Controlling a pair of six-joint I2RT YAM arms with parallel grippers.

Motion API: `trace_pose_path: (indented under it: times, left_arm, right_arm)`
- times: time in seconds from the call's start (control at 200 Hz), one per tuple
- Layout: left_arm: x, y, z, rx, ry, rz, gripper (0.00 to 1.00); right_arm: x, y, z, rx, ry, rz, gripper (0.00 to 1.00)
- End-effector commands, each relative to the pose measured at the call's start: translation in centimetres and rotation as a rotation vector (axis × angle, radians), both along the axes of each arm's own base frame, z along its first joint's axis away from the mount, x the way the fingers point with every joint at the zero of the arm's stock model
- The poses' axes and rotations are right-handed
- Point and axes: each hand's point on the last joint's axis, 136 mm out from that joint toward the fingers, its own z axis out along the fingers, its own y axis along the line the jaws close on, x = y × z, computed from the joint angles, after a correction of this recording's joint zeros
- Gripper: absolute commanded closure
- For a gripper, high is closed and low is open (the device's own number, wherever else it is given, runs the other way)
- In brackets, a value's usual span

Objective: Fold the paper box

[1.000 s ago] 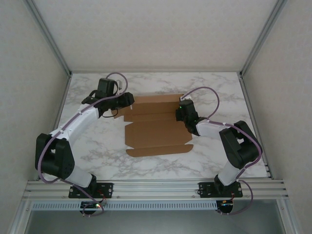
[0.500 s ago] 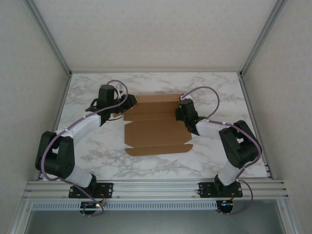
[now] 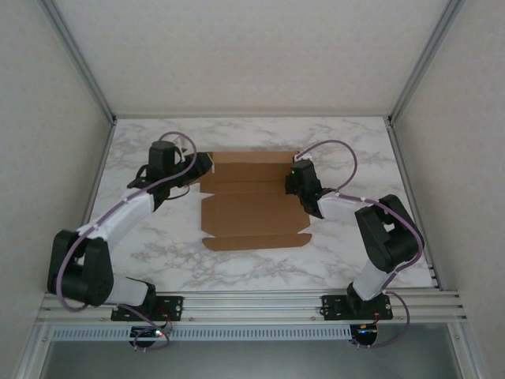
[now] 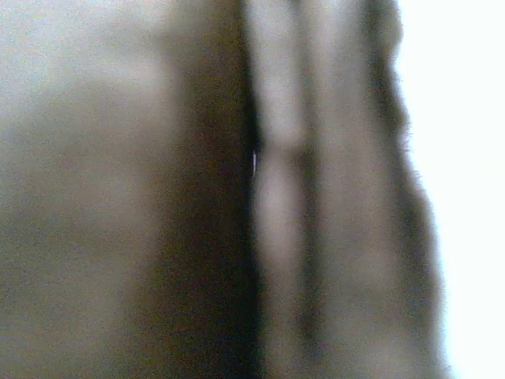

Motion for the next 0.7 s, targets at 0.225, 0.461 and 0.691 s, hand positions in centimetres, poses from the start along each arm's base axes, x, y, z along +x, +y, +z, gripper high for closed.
trace_pose_path:
  times: [0.225,0.461,0.691]
  left_arm:
    - [-2.2,2.6,-5.0,0.132,0.074,0.059,0.67]
    - [-0.3,1.5,-8.5,0.166,0.133,0.056,0.69]
    - [2.0,1.2,-11.7,0.245,0.181,0.076,0.63]
  right_arm:
    - [-2.5,-1.9,-4.5,-0.069,0.181,-0.018,1.00]
    - [-2.5,-1.6,-4.4,-0.068,0.185,0.002,1.00]
    - [-2.5,-1.2,-4.5,-0.065,0.197,0.017,1.00]
